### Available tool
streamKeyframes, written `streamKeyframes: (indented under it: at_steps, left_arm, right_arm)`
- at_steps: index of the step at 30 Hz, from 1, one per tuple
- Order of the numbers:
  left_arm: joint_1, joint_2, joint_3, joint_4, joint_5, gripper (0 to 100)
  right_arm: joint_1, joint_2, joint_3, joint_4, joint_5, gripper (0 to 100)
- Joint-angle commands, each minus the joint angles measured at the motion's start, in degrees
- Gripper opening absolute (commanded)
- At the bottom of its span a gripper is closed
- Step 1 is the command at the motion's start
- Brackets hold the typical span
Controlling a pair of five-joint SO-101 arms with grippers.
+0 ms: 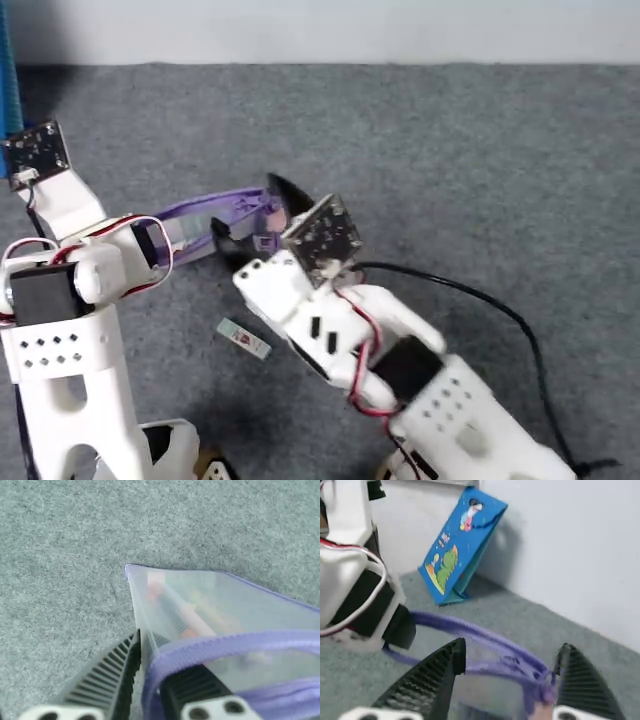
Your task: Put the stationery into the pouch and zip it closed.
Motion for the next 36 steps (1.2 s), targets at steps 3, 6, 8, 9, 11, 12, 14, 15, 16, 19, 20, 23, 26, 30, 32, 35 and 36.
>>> streamKeyframes:
  at_steps: [3,6,8,9,11,12,14,15,16,19,20,23,26,30,32,35,36]
  left_arm:
    - [-0.4,-0.2,-2.6,-0.7,0.4,1]
    - [-0.4,-0.2,-4.0,0.5,0.4,1]
    - [-1.0,-0.2,-5.2,1.6,0.4,1]
    - [-2.1,-0.2,-5.8,1.8,0.4,1]
    - [-4.7,-0.2,-7.3,1.6,0.4,1]
    - [-6.0,-0.2,-7.9,1.6,0.4,1]
    - [-7.6,-0.2,-8.7,1.6,0.4,1]
    - [-8.0,-0.2,-8.7,1.6,0.4,1]
    - [-8.3,-0.2,-8.7,1.6,0.4,1]
    - [-8.4,-0.1,-8.5,1.7,0.3,1]
    - [-8.4,-0.1,-8.5,1.7,0.3,1]
    - [-8.4,-0.1,-8.5,1.7,0.3,1]
    - [-8.4,-0.1,-8.4,1.7,0.2,1]
    - [-8.4,-0.1,-8.4,1.7,0.2,1]
    - [-8.4,-0.1,-8.4,1.7,0.2,1]
    - [-8.4,-0.1,-8.4,1.7,0.2,1]
    - [-8.4,-0.1,-8.4,1.7,0.2,1]
  right_arm:
    - [3.4,-5.1,-5.3,17.1,-4.7,27.0]
    - [5.2,-4.3,-4.6,24.8,-5.5,24.6]
    - [5.3,-2.2,-3.9,29.3,-6.9,22.1]
    - [5.3,-0.7,-3.3,30.6,-8.0,20.8]
    - [5.2,3.6,-1.2,31.0,-9.2,18.8]
    - [5.2,6.2,-0.4,31.0,-9.2,18.4]
    - [4.9,11.6,0.7,29.4,-9.5,18.3]
    - [4.3,14.3,1.0,28.4,-9.5,18.3]
    - [3.6,16.9,1.2,27.3,-9.6,18.3]
    - [0.6,25.1,1.3,22.8,-9.6,18.2]
    - [-0.4,27.8,1.3,21.1,-9.6,18.1]
    - [-3.1,35.4,1.3,15.8,-9.6,18.1]
    - [-4.7,42.5,1.3,9.5,-9.6,18.0]
    - [-5.1,50.2,1.2,3.3,-9.5,18.0]
    - [-4.8,51.9,0.6,3.0,-9.5,18.0]
    - [-5.1,51.2,0.1,4.7,-9.5,15.4]
    - [-5.1,51.1,0.1,4.9,-9.3,12.6]
